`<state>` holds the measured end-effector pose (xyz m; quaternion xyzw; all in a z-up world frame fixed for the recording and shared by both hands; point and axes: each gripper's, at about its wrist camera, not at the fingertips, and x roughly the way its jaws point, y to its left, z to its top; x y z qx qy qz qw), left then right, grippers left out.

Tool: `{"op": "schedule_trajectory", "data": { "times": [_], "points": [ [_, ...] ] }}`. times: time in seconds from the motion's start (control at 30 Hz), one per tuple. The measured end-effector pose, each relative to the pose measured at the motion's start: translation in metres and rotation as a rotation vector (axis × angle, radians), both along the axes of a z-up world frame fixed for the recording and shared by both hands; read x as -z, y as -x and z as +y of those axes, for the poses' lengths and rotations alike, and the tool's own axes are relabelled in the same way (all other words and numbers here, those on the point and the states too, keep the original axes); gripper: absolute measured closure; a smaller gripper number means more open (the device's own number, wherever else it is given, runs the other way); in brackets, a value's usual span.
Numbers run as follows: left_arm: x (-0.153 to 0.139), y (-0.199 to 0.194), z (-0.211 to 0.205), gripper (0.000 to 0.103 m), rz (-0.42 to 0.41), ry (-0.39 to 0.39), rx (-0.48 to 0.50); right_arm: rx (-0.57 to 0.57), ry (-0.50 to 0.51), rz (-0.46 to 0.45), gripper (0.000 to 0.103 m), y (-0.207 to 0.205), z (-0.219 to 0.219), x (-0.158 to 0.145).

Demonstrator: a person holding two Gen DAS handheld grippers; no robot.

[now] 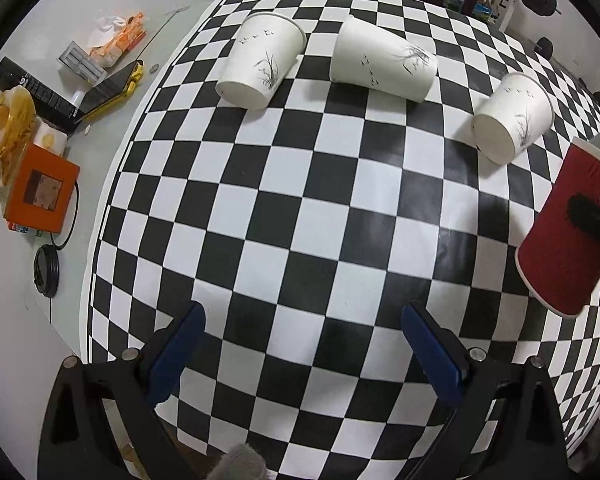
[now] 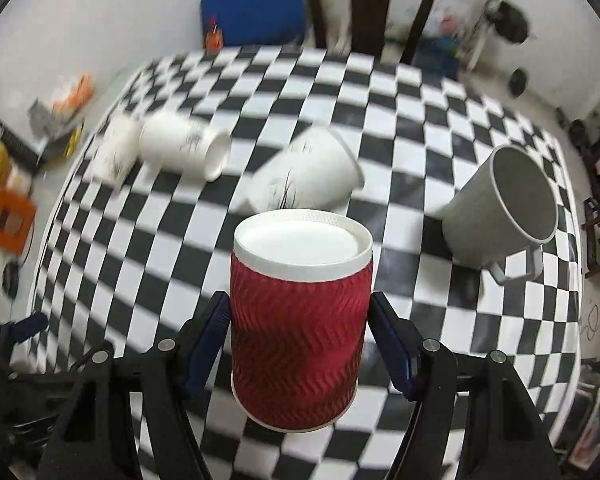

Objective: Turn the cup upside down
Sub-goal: 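Lower the red cup rim-down onto the table and open the right gripper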

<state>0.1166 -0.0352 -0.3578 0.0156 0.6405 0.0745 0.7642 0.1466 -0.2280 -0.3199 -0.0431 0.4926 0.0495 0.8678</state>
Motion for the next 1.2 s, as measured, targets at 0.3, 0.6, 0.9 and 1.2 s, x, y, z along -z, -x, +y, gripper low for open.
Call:
{"op": "schedule_trajectory", "data": {
  "times": [0.3, 0.6, 0.9, 1.2],
  "points": [
    [-0.003, 0.002, -0.002, 0.003, -0.011, -0.009, 0.040, 0.023, -0.011, -0.178, 0.031, 0.049, 0.001, 0.021],
    [-0.019, 0.015, -0.013, 0.003, -0.054, -0.010, 0.099, 0.123, -0.023, -0.053, 0.023, 0.078, -0.012, 0.038],
    [-0.081, 0.032, -0.028, 0.000, -0.189, 0.002, 0.165, 0.176, 0.025, 0.024, 0.000, 0.116, -0.021, 0.011],
    [-0.172, 0.060, -0.042, 0.000, -0.300, 0.089, 0.224, 0.245, 0.079, -0.093, 0.000, 0.174, -0.038, -0.096]
  ]
}}
